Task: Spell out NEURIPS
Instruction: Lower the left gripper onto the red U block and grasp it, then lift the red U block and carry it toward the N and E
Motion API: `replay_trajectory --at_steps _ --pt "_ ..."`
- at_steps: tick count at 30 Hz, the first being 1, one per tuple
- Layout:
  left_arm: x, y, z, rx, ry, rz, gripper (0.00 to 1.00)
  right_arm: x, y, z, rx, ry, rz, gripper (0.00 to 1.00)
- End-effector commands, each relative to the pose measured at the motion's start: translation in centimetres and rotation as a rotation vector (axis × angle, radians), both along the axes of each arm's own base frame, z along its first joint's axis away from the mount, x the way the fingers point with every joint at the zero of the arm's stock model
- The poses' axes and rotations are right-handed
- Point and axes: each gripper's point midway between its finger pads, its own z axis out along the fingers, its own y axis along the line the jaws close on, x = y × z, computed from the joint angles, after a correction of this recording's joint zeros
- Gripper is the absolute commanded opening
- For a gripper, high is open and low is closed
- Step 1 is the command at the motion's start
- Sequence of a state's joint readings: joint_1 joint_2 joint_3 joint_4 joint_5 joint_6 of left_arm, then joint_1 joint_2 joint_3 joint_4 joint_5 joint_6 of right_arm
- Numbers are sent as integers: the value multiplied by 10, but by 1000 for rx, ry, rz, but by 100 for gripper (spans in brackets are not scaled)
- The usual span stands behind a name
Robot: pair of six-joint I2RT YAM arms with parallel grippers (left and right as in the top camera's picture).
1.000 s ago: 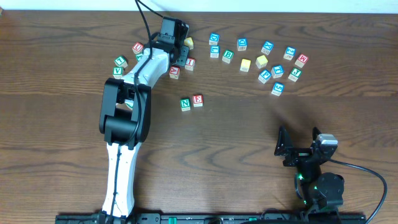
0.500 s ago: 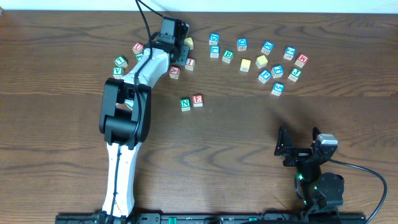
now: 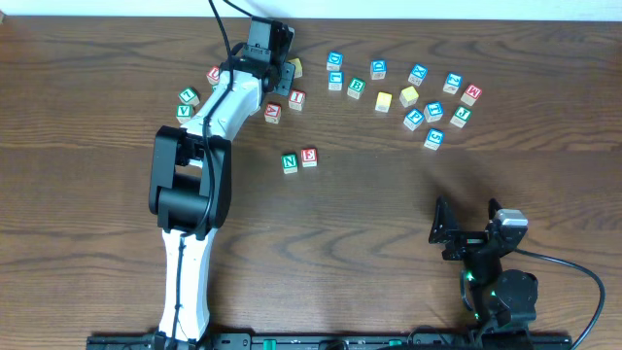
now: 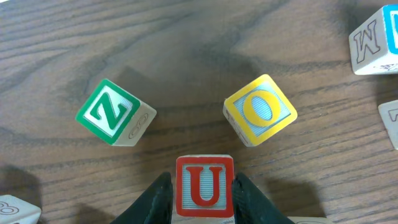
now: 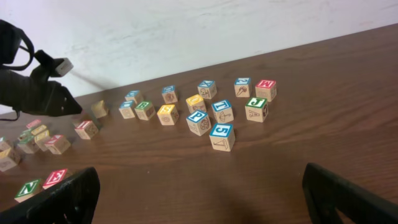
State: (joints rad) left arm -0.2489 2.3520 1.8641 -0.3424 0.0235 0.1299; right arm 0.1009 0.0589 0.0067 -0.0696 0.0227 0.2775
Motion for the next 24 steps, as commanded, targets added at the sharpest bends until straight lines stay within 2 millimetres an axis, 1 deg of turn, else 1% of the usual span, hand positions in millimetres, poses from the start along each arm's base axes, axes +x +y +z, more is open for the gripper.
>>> replay_trajectory --at_steps 1,3,6,9,13,19,24 --pt "1 3 16 -6 -21 10 32 0 -3 -1 -5 2 -14 99" --pt "1 3 16 -6 -21 10 33 0 -3 -1 -5 2 -14 99" --pt "2 3 14 -6 -21 10 44 0 -3 -1 -5 2 -14 99" --pt "3 3 7 -5 -17 10 50 0 -3 -1 -5 2 -14 99" --pt "4 3 -3 -4 -9 10 51 0 -3 -1 -5 2 -14 99" --pt "2 3 -23 3 19 10 51 0 -3 -1 -5 2 -14 99" --pt "2 3 -24 4 21 10 50 0 -3 -1 -5 2 -14 99"
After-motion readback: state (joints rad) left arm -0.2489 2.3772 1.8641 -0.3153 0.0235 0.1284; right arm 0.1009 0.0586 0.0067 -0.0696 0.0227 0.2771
